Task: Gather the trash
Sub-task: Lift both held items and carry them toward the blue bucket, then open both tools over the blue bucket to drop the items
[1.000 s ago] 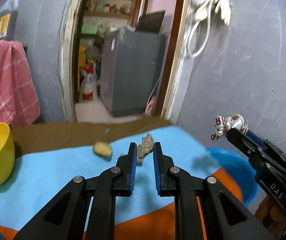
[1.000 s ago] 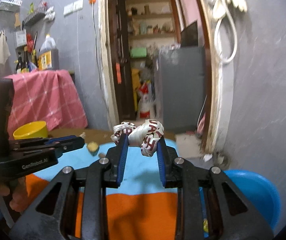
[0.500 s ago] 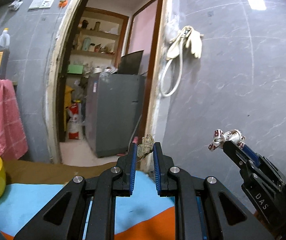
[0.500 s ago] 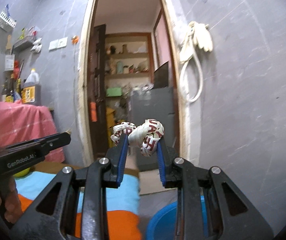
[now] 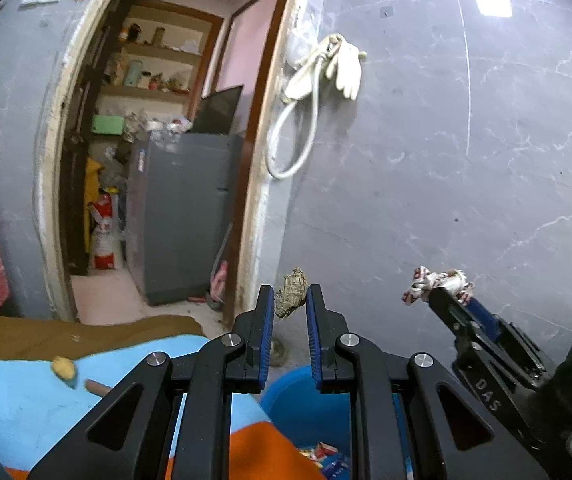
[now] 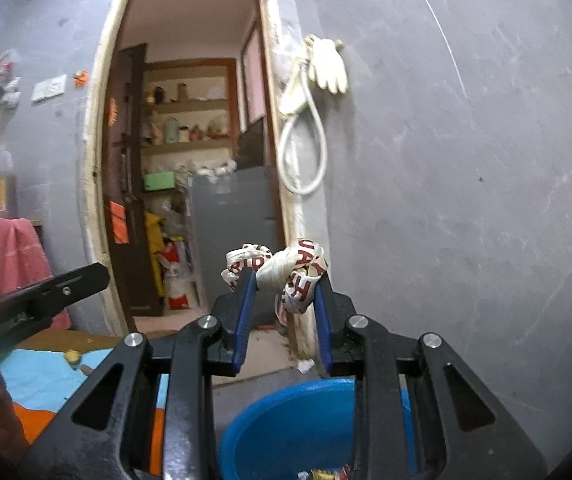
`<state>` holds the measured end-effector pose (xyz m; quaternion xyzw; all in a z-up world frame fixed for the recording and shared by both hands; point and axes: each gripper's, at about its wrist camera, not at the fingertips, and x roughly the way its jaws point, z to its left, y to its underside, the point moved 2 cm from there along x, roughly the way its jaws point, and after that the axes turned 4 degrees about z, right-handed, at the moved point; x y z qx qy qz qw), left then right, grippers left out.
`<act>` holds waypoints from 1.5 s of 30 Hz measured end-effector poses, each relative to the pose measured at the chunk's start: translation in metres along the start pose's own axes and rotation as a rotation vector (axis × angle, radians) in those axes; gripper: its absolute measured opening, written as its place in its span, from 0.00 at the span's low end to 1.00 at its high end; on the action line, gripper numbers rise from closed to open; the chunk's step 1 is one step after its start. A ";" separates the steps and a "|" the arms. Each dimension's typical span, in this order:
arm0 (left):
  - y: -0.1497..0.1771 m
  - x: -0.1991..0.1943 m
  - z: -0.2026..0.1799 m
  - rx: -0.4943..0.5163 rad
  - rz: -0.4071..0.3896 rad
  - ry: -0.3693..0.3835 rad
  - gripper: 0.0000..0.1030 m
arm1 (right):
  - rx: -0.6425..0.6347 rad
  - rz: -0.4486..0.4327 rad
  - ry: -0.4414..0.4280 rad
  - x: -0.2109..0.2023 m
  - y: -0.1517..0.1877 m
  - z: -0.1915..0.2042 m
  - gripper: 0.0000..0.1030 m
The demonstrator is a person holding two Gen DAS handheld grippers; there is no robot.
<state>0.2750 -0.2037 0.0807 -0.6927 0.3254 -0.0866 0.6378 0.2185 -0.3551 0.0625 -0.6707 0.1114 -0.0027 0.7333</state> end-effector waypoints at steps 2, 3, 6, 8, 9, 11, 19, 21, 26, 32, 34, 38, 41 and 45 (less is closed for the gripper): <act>0.003 0.008 -0.004 0.000 0.028 0.012 0.13 | 0.018 0.028 0.017 0.005 0.002 -0.008 0.32; 0.004 0.011 -0.006 -0.002 0.043 0.021 0.13 | 0.027 0.041 0.024 0.007 0.003 -0.012 0.33; 0.011 0.021 -0.010 -0.004 0.099 0.039 0.13 | 0.048 0.079 0.036 0.013 0.007 -0.020 0.33; 0.016 0.030 -0.014 0.001 0.148 0.065 0.13 | 0.061 0.108 0.041 0.018 0.009 -0.025 0.33; 0.018 0.033 -0.014 0.002 0.162 0.069 0.13 | 0.068 0.123 0.042 0.020 0.010 -0.027 0.33; 0.023 0.042 -0.016 0.006 0.206 0.082 0.13 | 0.085 0.152 0.043 0.024 0.013 -0.033 0.34; 0.040 0.066 -0.019 -0.010 0.322 0.109 0.13 | 0.134 0.224 0.050 0.036 0.021 -0.046 0.36; 0.044 0.069 -0.018 -0.017 0.338 0.114 0.13 | 0.141 0.232 0.048 0.037 0.023 -0.047 0.36; 0.051 0.075 -0.017 -0.017 0.373 0.114 0.15 | 0.146 0.236 0.041 0.038 0.025 -0.046 0.40; 0.052 0.074 -0.012 -0.037 0.366 0.107 0.31 | 0.146 0.234 0.039 0.038 0.026 -0.046 0.48; 0.051 0.071 -0.010 -0.046 0.359 0.100 0.33 | 0.147 0.233 0.039 0.038 0.026 -0.046 0.50; 0.047 0.062 0.001 -0.075 0.334 0.071 0.42 | 0.147 0.224 0.040 0.038 0.025 -0.045 0.61; 0.044 0.054 0.013 -0.100 0.309 0.034 0.54 | 0.148 0.214 0.035 0.039 0.024 -0.044 0.72; 0.038 0.040 0.027 -0.110 0.264 -0.032 0.82 | 0.143 0.192 0.022 0.037 0.023 -0.039 0.92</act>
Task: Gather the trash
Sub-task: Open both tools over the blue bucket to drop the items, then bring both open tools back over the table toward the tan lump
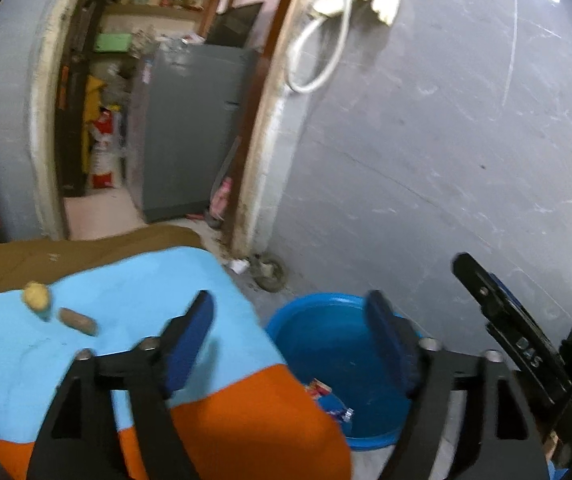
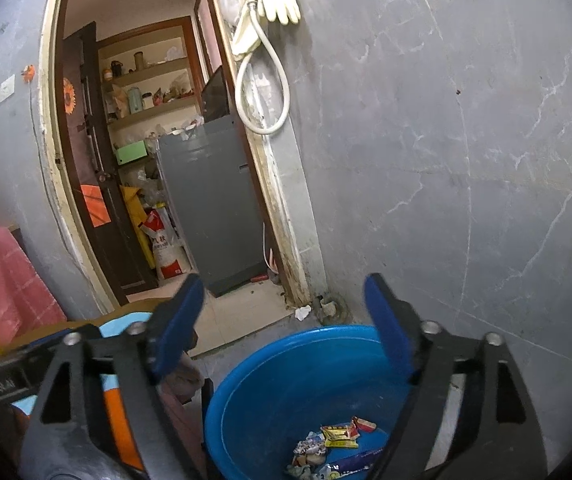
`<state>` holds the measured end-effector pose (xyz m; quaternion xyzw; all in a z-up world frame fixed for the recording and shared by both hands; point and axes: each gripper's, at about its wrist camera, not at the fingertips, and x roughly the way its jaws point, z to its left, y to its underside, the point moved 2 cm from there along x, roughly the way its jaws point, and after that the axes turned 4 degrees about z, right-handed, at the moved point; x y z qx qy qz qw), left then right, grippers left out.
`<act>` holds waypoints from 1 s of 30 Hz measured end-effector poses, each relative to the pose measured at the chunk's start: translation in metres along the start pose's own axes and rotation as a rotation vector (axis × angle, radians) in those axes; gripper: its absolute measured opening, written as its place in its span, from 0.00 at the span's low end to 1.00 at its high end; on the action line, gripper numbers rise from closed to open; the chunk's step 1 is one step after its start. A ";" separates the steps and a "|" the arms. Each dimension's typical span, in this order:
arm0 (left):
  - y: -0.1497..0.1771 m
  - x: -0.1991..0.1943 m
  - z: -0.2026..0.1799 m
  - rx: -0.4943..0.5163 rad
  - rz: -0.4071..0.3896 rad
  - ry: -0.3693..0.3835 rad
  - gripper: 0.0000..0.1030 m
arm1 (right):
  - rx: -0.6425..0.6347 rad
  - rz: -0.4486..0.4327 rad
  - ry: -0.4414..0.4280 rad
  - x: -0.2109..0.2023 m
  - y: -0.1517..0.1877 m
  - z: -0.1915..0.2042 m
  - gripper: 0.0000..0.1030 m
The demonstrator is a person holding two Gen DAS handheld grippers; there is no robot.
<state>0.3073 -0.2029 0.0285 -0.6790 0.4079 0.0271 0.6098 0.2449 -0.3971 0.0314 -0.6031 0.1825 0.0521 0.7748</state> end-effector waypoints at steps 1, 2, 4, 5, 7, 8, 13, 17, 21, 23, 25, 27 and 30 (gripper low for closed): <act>0.000 -0.005 0.004 -0.003 -0.023 -0.023 0.90 | -0.003 -0.012 -0.006 -0.001 0.000 0.002 0.98; -0.001 -0.012 0.009 -0.005 -0.052 -0.049 0.93 | -0.006 -0.021 -0.011 -0.002 0.000 0.004 1.00; -0.001 -0.025 0.016 -0.007 -0.108 -0.091 0.98 | -0.015 -0.046 -0.032 -0.005 -0.001 0.009 1.00; -0.001 -0.033 0.022 -0.012 -0.139 -0.112 0.98 | -0.018 -0.055 -0.040 -0.007 -0.001 0.011 1.00; 0.000 -0.042 0.028 -0.023 -0.171 -0.138 0.98 | -0.028 -0.077 -0.061 -0.010 -0.002 0.017 1.00; 0.000 -0.048 0.033 -0.031 -0.190 -0.154 0.98 | -0.033 -0.092 -0.074 -0.012 -0.002 0.021 1.00; -0.002 -0.076 0.052 -0.042 -0.276 -0.223 0.98 | -0.072 -0.172 -0.129 -0.025 -0.002 0.043 1.00; -0.001 -0.095 0.070 -0.040 -0.318 -0.273 0.98 | -0.117 -0.237 -0.183 -0.035 0.000 0.065 1.00; 0.004 -0.106 0.083 -0.031 -0.344 -0.321 0.98 | -0.146 -0.273 -0.247 -0.040 0.003 0.086 1.00; 0.007 -0.112 0.092 -0.028 -0.358 -0.350 0.98 | -0.160 -0.285 -0.278 -0.041 0.004 0.097 1.00; 0.012 -0.120 0.101 -0.024 -0.375 -0.380 0.98 | -0.181 -0.294 -0.305 -0.042 0.007 0.108 1.00; 0.017 -0.125 0.108 -0.014 -0.388 -0.397 0.98 | -0.200 -0.297 -0.330 -0.044 0.010 0.117 1.00; 0.021 -0.134 0.118 0.011 -0.406 -0.433 0.99 | -0.243 -0.297 -0.353 -0.044 0.016 0.131 1.00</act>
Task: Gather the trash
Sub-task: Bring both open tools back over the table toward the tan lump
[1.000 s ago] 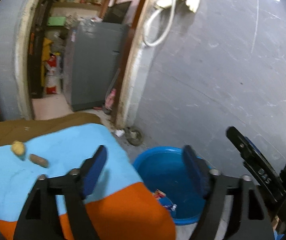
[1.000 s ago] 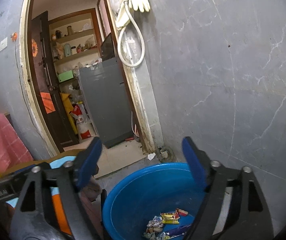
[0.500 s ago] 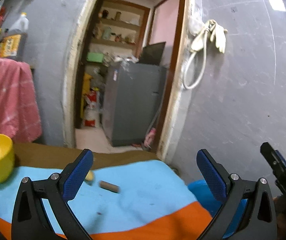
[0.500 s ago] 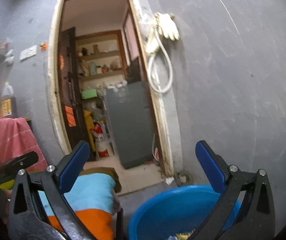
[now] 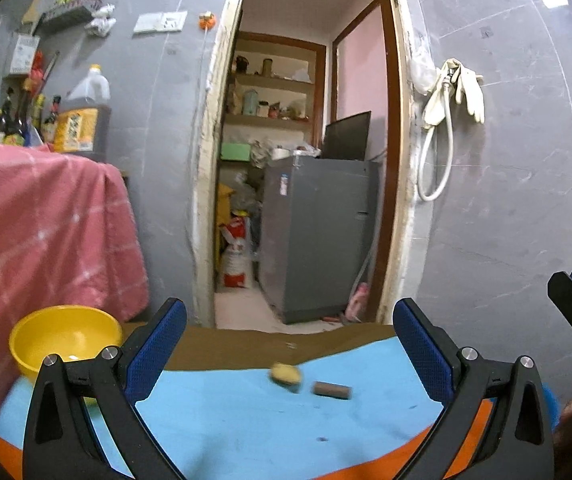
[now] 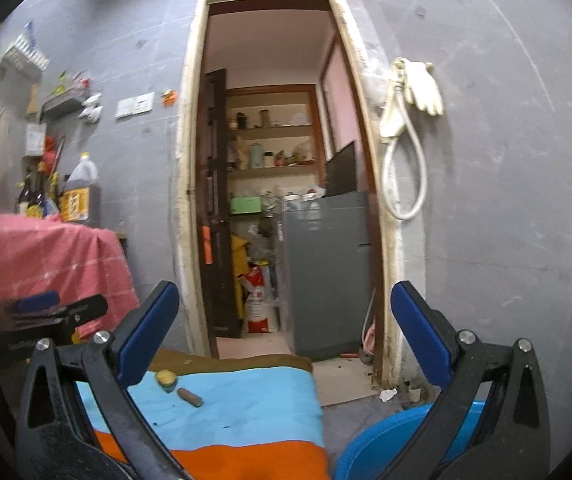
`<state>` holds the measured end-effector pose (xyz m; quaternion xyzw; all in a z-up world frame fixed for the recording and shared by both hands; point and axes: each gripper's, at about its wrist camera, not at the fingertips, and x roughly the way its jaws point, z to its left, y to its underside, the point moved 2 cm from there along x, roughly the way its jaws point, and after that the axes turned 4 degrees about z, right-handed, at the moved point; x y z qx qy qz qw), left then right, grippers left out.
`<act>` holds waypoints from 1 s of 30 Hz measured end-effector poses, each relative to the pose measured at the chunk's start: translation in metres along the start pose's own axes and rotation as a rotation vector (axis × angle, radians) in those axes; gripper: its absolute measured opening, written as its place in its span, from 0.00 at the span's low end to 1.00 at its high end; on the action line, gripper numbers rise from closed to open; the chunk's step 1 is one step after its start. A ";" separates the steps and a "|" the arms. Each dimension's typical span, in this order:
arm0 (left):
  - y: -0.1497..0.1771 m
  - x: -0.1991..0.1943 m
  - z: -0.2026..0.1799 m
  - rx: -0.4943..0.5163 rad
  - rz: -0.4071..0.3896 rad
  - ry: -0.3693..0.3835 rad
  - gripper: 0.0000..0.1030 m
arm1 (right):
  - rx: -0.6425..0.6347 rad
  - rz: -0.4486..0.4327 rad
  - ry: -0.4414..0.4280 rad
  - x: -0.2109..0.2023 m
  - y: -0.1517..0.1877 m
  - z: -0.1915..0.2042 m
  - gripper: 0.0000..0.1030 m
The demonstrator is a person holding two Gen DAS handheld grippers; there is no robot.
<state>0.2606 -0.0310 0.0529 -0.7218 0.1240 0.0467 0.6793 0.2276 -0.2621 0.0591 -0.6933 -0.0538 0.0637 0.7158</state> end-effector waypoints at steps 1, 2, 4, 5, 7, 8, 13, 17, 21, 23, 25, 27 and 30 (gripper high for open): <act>0.001 -0.001 0.004 0.006 -0.006 -0.009 0.98 | -0.015 0.004 -0.003 0.001 0.001 0.004 1.00; 0.002 -0.002 0.007 0.011 -0.008 -0.014 0.98 | -0.029 0.008 -0.007 0.003 0.003 0.009 1.00; 0.004 0.000 0.014 0.025 -0.006 -0.026 0.99 | -0.042 0.025 -0.023 0.008 0.005 0.016 1.00; 0.004 0.001 0.018 0.031 -0.002 -0.033 0.99 | -0.044 0.036 -0.034 0.012 0.006 0.020 1.00; 0.006 0.004 0.026 0.030 0.004 -0.043 0.98 | -0.048 0.047 -0.054 0.019 0.008 0.027 1.00; 0.007 0.006 0.030 0.028 0.008 -0.047 0.98 | -0.054 0.051 -0.060 0.021 0.009 0.030 1.00; 0.010 0.018 0.048 0.002 0.046 -0.056 0.98 | -0.107 0.087 -0.090 0.036 0.013 0.047 1.00; 0.018 0.036 0.056 -0.025 0.143 -0.036 0.98 | -0.135 0.152 -0.074 0.052 0.015 0.054 1.00; 0.025 0.054 0.060 -0.047 0.244 -0.028 0.98 | -0.121 0.238 -0.070 0.067 0.019 0.050 1.00; 0.029 0.063 0.060 -0.048 0.295 -0.030 0.98 | -0.113 0.307 -0.083 0.081 0.022 0.049 1.00; 0.032 0.068 0.058 -0.049 0.323 -0.031 0.98 | -0.111 0.391 -0.102 0.096 0.027 0.049 1.00; 0.035 0.073 0.056 -0.050 0.353 -0.025 0.97 | -0.112 0.459 -0.113 0.106 0.034 0.049 0.99; 0.040 0.081 0.053 -0.051 0.398 0.003 0.90 | -0.112 0.559 -0.129 0.122 0.043 0.049 0.92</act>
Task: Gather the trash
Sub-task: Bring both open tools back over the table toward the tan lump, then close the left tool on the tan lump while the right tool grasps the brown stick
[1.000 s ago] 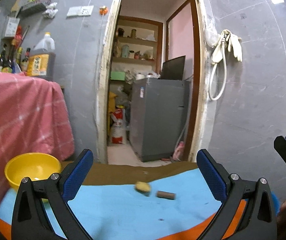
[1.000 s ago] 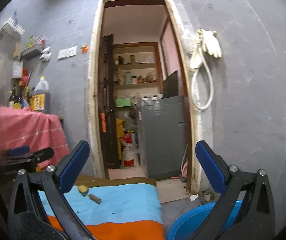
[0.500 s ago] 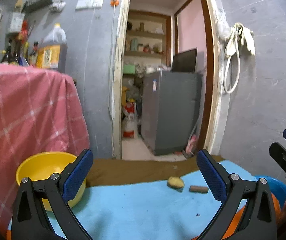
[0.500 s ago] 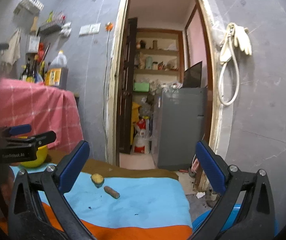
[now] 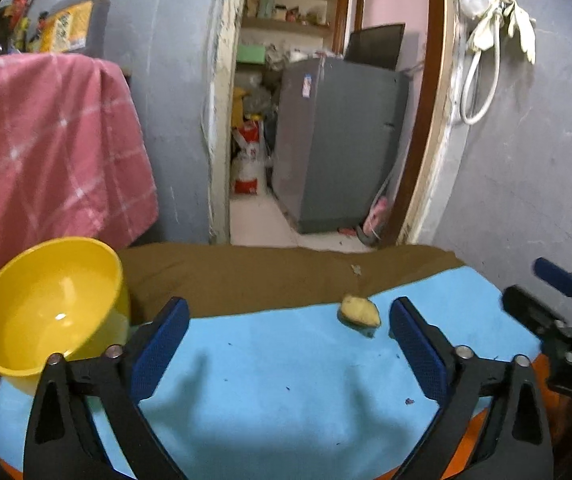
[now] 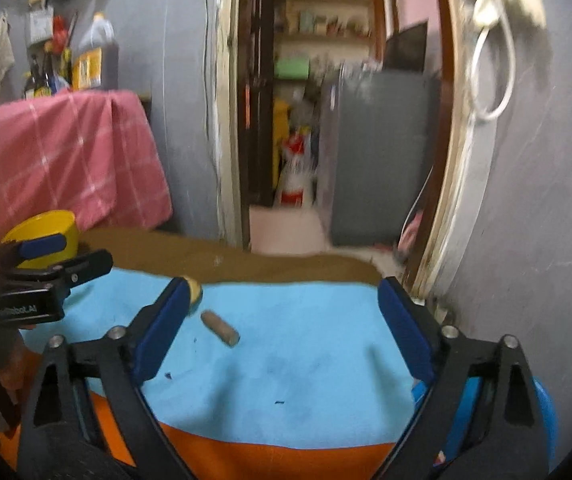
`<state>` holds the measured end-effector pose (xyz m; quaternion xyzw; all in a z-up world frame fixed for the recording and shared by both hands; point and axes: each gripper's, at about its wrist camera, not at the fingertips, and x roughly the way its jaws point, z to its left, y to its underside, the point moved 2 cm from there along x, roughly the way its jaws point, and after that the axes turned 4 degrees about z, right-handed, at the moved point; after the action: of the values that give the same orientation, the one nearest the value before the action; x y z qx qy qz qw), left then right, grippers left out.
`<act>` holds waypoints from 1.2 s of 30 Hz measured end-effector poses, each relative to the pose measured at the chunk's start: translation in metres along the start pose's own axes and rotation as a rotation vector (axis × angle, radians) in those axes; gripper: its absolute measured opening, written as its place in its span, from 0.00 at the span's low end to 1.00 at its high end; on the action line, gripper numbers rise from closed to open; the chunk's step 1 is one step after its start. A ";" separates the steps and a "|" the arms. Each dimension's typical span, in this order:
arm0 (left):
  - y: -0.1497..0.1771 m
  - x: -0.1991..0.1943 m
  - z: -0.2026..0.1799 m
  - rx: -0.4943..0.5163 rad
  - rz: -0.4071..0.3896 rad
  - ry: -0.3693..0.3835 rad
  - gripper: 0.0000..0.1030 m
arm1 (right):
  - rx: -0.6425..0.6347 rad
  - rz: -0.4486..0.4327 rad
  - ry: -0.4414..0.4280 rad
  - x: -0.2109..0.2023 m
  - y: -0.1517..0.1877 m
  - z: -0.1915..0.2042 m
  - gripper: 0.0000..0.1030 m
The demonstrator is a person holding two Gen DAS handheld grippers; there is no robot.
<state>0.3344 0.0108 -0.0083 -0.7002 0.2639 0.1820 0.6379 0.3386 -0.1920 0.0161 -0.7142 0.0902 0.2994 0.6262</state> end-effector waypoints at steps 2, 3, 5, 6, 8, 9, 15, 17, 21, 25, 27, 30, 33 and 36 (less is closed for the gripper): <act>0.001 0.006 -0.003 0.012 0.037 0.012 0.82 | -0.001 0.074 -0.027 0.014 0.002 -0.001 0.88; 0.001 0.009 -0.004 0.014 0.049 0.019 0.77 | -0.004 0.106 -0.046 0.020 0.003 -0.001 0.84; 0.000 0.016 -0.005 0.011 0.082 0.041 0.71 | -0.010 0.179 -0.088 0.033 0.006 0.000 0.79; -0.002 0.019 -0.005 0.008 0.094 0.048 0.68 | -0.014 0.217 -0.112 0.040 0.008 0.001 0.77; -0.002 0.026 -0.005 -0.003 0.131 0.060 0.63 | -0.024 0.281 -0.145 0.052 0.011 0.003 0.74; -0.002 0.030 -0.004 -0.008 0.148 0.062 0.60 | -0.028 0.304 -0.153 0.055 0.013 0.004 0.69; 0.001 0.043 -0.002 -0.032 0.214 0.061 0.56 | -0.082 0.393 -0.180 0.069 0.018 0.015 0.59; 0.001 0.044 -0.001 -0.045 0.221 0.069 0.56 | -0.114 0.417 -0.182 0.074 0.018 0.021 0.58; -0.001 0.046 0.001 -0.059 0.229 0.073 0.53 | -0.153 0.440 -0.181 0.084 0.015 0.028 0.40; -0.004 0.049 -0.002 -0.059 0.232 0.099 0.52 | -0.141 0.441 -0.213 0.084 0.015 0.026 0.22; -0.005 0.051 -0.006 -0.046 0.234 0.117 0.52 | -0.116 0.428 -0.226 0.081 0.014 0.021 0.22; -0.007 0.055 -0.013 -0.015 0.237 0.140 0.52 | -0.086 0.409 -0.207 0.076 0.014 0.013 0.22; -0.008 0.064 -0.024 0.034 0.252 0.130 0.52 | -0.043 0.395 -0.201 0.073 0.015 0.000 0.22; -0.008 0.075 -0.037 0.088 0.283 0.105 0.52 | 0.005 0.381 -0.213 0.071 0.014 -0.010 0.21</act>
<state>0.3957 -0.0354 -0.0419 -0.6361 0.4004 0.2216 0.6213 0.3916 -0.1865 -0.0342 -0.6469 0.1577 0.4859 0.5661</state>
